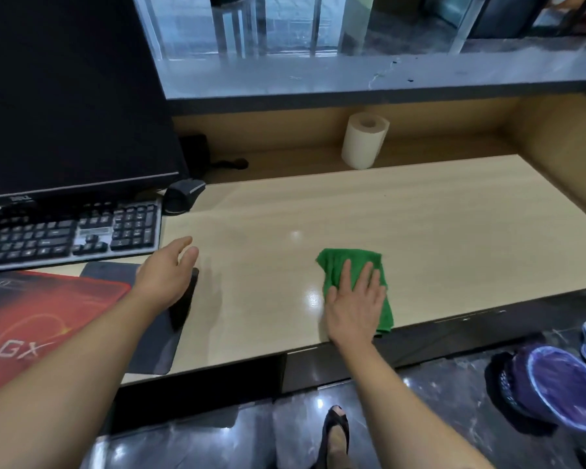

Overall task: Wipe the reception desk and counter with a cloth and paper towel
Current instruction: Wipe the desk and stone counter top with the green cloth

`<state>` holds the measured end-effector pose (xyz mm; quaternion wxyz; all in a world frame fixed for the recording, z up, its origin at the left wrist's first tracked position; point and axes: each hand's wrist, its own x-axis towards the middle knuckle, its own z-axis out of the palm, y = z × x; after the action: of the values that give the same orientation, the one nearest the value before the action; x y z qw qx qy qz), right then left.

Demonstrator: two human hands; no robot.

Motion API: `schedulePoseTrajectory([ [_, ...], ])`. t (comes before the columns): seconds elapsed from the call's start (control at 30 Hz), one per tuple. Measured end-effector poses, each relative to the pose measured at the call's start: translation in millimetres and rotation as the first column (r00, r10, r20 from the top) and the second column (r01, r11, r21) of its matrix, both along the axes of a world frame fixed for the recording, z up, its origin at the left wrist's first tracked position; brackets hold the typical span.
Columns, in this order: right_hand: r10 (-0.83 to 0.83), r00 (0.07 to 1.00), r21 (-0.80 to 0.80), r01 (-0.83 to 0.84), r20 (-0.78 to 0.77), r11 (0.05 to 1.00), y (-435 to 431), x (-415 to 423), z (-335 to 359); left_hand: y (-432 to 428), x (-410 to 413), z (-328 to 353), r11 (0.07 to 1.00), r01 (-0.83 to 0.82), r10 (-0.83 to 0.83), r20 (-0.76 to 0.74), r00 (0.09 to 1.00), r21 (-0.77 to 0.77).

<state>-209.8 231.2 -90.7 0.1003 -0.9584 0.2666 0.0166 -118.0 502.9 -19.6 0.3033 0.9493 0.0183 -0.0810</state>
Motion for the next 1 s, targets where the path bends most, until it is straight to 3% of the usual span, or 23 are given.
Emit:
schedulePoseTrajectory([
  [0.07, 0.187, 0.981, 0.032, -0.189, 0.05, 0.981, 64, -8, -2, 3, -3, 0, 1.0, -0.002, 0.002, -0.012, 1.0, -0.003],
  [0.17, 0.411, 0.911, 0.148, -0.401, -0.039, 0.904, 125, -25, 2, 7, -4, 0, 1.0, -0.009, 0.009, -0.015, 1.0, -0.001],
  [0.27, 0.537, 0.842, 0.128, -0.527, -0.056, 0.84, 130, -16, -1, 7, 0, 0, 1.0, -0.006, 0.006, -0.019, 1.0, 0.012],
  [0.43, 0.776, 0.625, 0.036, -0.776, -0.08, 0.629, 115, 66, 5, -2, 11, 4, 1.0, -0.001, 0.001, -0.001, 1.0, -0.009],
  [0.67, 0.597, 0.792, 0.055, -0.595, -0.125, 0.802, 78, 168, 7, 15, 19, 4, 1.0, -0.006, 0.006, 0.011, 1.0, 0.001],
  [0.83, 0.422, 0.896, 0.032, -0.422, -0.136, 0.906, 77, 117, 7, 25, 13, -4, 0.979, -0.065, 0.063, 0.018, 0.998, 0.194],
  [1.0, 0.457, 0.887, 0.064, -0.453, -0.063, 0.889, 128, 42, -1, 22, -12, -11, 0.908, -0.008, 0.018, -0.021, 1.0, 0.419],
])
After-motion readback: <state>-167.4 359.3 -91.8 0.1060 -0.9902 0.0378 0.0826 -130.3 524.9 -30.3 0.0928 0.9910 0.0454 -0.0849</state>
